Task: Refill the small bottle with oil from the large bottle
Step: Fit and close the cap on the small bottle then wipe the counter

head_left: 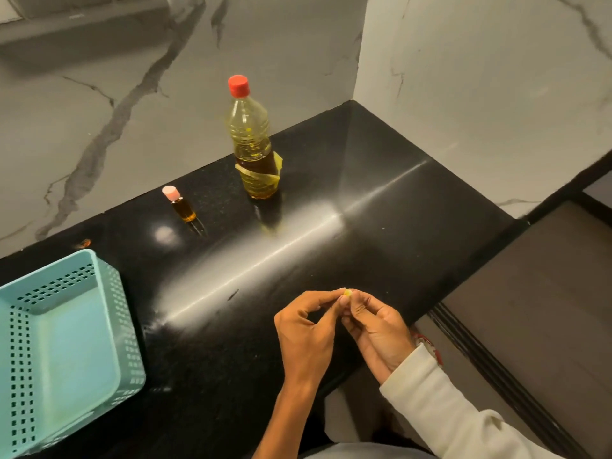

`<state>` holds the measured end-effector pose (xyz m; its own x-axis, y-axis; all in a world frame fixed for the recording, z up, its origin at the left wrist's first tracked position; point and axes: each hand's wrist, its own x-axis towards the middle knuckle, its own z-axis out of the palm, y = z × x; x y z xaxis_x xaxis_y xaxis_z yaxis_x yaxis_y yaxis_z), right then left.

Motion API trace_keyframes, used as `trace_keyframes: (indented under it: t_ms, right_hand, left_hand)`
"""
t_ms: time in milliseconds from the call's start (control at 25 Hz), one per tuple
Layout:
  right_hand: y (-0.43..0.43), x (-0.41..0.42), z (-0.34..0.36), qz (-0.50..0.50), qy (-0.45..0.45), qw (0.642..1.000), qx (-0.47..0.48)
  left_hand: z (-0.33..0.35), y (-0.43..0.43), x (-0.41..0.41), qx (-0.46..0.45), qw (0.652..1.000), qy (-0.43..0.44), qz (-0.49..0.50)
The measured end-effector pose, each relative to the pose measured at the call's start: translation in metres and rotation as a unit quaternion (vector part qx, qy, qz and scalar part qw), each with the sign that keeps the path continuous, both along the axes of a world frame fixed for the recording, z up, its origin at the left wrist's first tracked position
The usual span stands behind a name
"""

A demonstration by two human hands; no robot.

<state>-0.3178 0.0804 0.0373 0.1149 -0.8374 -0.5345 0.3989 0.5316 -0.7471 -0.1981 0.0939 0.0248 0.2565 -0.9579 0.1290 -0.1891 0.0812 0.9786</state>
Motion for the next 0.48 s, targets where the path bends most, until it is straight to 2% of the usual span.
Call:
trace_keyframes:
  t_ms: [120,280,320,400,480]
  right_hand:
    - [0.006,-0.043,-0.009,-0.024,-0.037,0.999,0.013]
    - [0.02,-0.106,-0.026,-0.034,-0.017,0.998,0.05]
    - [0.024,-0.123,-0.031,-0.039,0.011,0.998,0.058]
    - [0.031,-0.163,-0.056,-0.044,0.139,0.987,0.071]
    - [0.036,-0.201,-0.098,-0.022,0.311,0.947,0.08]
  left_hand:
    - [-0.015,0.002,-0.037,-0.011,0.998,-0.058,-0.02]
    - [-0.036,0.016,-0.093,0.003,0.971,-0.224,-0.083]
    - [-0.04,0.021,-0.107,0.011,0.953,-0.281,-0.114]
    - [-0.052,0.033,-0.135,0.034,0.907,-0.379,-0.181]
    - [-0.065,0.048,-0.157,0.078,0.89,-0.393,-0.217]
